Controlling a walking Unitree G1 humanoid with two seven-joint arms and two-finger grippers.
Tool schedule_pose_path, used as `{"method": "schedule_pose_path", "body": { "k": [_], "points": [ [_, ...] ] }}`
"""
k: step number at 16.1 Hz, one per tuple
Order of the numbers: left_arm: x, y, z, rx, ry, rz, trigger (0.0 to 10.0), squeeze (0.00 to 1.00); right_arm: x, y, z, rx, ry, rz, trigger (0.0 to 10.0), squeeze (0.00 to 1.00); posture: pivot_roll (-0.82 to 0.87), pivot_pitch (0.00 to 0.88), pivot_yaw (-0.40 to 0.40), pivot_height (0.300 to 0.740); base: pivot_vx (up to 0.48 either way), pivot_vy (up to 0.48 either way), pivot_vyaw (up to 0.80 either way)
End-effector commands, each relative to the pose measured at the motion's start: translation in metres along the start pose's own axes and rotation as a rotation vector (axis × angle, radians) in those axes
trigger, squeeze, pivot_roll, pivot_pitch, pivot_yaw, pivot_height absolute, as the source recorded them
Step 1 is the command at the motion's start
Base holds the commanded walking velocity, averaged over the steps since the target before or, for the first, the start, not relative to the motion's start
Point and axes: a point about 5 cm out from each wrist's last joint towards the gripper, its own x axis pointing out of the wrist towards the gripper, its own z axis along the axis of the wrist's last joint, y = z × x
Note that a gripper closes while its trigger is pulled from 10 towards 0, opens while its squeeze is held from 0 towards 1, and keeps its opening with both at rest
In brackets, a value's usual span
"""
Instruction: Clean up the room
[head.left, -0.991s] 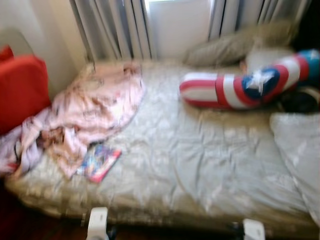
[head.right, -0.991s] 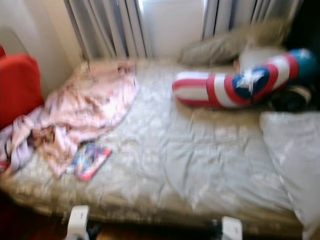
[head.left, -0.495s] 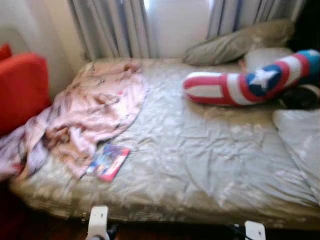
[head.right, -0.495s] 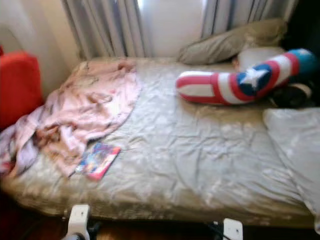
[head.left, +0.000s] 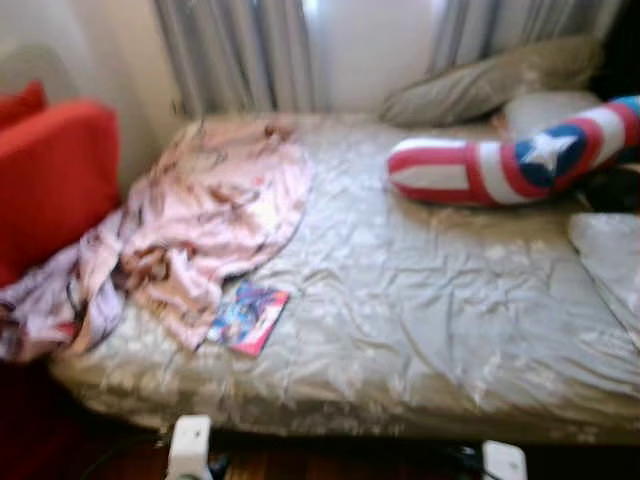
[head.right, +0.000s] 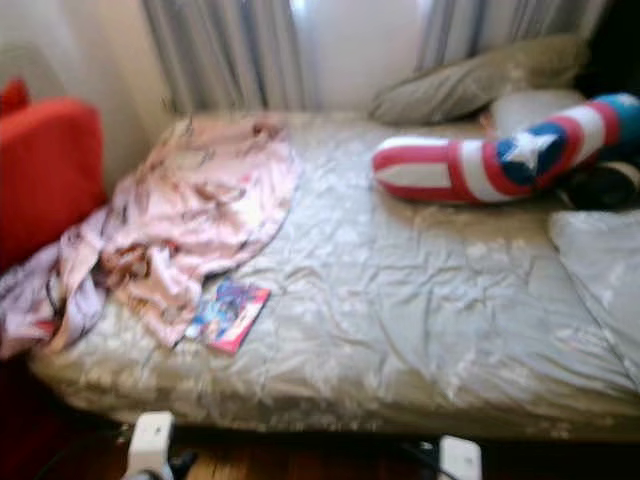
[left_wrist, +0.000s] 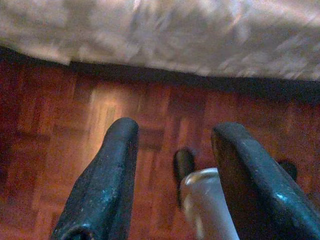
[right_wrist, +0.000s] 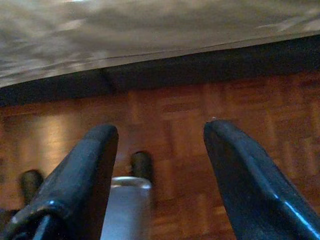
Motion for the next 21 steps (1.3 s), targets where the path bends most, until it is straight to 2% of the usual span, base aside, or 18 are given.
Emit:
{"method": "schedule_pose_path", "body": {
  "k": [1, 21],
  "points": [
    [-0.0010, 0.0006, -0.0050, -0.001, 0.020, 0.005, 10.0, 0.00, -0.0006, 0.0008, -0.0024, -0.003, 0.005, 0.005, 10.0, 0.00, -0.04, 0.060, 0.038, 0.740, 0.000, 0.319, 0.00],
    [-0.0003, 0.0001, -0.0024, -0.006, 0.011, 0.006, 10.0, 0.00, -0.0003, 0.0018, -0.0011, 0.000, -0.001, 0.014, 10.0, 0.00, -0.04, 0.069, 0.035, 0.740, 0.000, 0.317, 0.00]
  ]
}}
